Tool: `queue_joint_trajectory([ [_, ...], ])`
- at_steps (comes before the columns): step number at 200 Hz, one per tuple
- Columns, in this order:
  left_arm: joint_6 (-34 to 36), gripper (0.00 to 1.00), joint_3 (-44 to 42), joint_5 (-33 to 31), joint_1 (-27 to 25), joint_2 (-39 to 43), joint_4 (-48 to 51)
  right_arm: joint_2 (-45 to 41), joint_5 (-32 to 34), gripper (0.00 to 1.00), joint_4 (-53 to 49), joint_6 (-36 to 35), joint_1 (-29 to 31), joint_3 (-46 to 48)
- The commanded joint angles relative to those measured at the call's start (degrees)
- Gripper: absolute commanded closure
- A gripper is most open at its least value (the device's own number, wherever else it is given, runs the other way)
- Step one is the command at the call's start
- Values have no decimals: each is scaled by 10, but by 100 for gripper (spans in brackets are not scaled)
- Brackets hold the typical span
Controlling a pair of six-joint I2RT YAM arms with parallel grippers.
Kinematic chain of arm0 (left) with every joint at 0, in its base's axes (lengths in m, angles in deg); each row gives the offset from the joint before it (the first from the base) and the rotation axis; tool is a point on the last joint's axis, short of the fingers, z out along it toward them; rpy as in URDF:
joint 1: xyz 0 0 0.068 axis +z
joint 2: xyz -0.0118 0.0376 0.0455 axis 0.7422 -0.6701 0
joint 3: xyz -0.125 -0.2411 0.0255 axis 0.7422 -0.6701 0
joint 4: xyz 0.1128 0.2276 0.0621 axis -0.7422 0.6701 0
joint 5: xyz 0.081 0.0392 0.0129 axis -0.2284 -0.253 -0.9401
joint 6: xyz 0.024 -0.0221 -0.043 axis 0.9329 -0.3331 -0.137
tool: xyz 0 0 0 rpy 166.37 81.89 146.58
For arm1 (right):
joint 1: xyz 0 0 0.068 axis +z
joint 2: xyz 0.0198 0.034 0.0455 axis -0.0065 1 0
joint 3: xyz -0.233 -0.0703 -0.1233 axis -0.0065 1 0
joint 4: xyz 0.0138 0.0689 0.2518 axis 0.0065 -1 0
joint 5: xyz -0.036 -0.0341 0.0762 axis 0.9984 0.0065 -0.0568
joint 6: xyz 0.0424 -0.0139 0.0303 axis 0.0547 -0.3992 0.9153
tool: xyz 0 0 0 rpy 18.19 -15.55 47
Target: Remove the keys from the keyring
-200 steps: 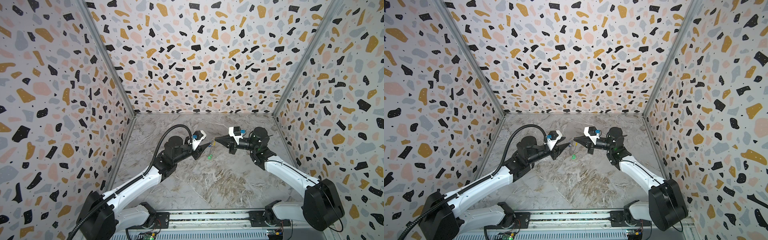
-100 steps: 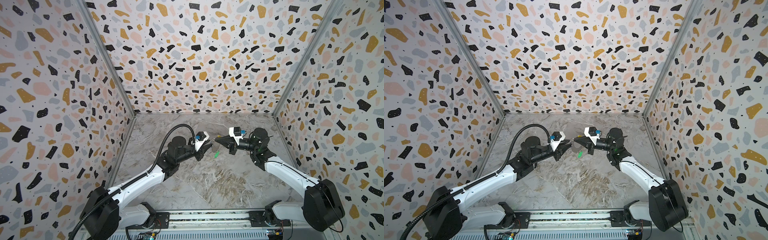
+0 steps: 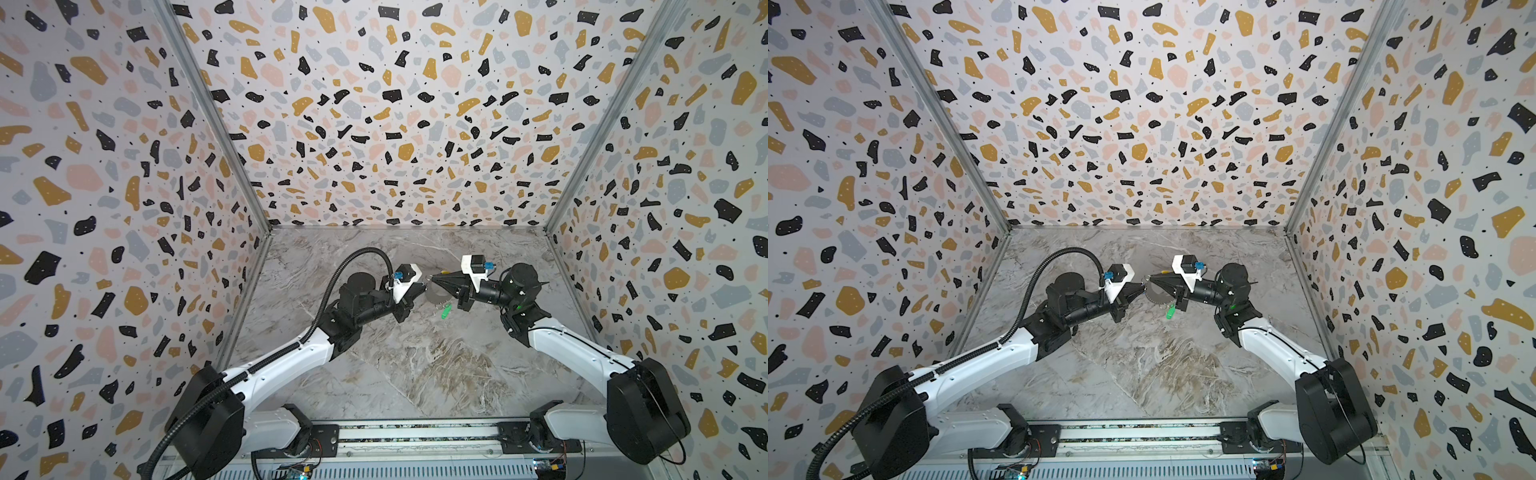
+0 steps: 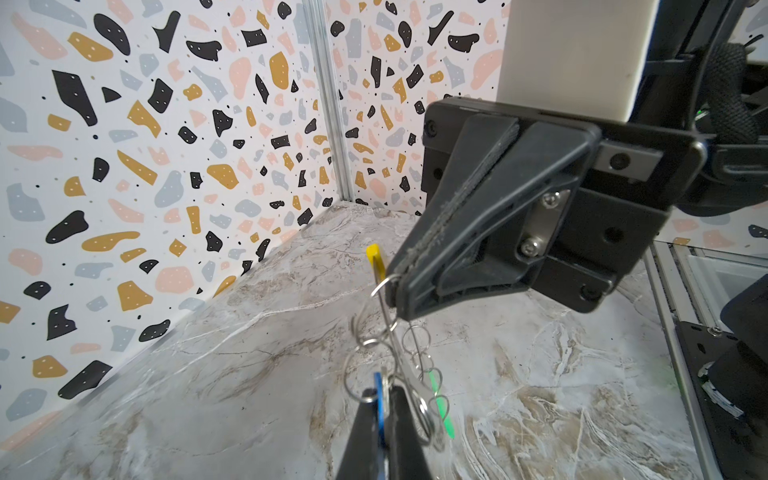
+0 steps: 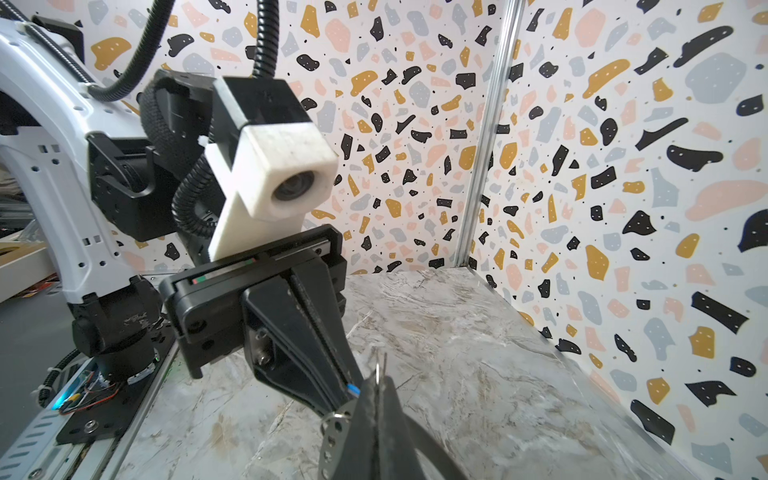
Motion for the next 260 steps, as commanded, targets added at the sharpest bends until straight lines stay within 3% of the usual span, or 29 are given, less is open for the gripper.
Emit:
queue_joint_trajectory([
  [1, 13, 100, 26, 4, -6, -10, 8, -24, 37, 100, 83, 25, 6, -2],
  [67, 48, 100, 66, -39, -29, -27, 63, -17, 85, 100, 121, 40, 15, 12],
  [102, 52, 78, 72, -48, -24, -18, 80, -1, 47, 100, 157, 82, 0, 18],
  [154, 0, 62, 49, 6, 32, 12, 59, 25, -46, 100, 229, 137, -31, 14],
  [208, -10, 63, 34, 45, 58, 58, 25, 29, -74, 100, 206, 120, -39, 6],
  [260, -27, 68, 93, 123, 56, 22, 16, 25, -97, 100, 181, 105, -39, -2],
])
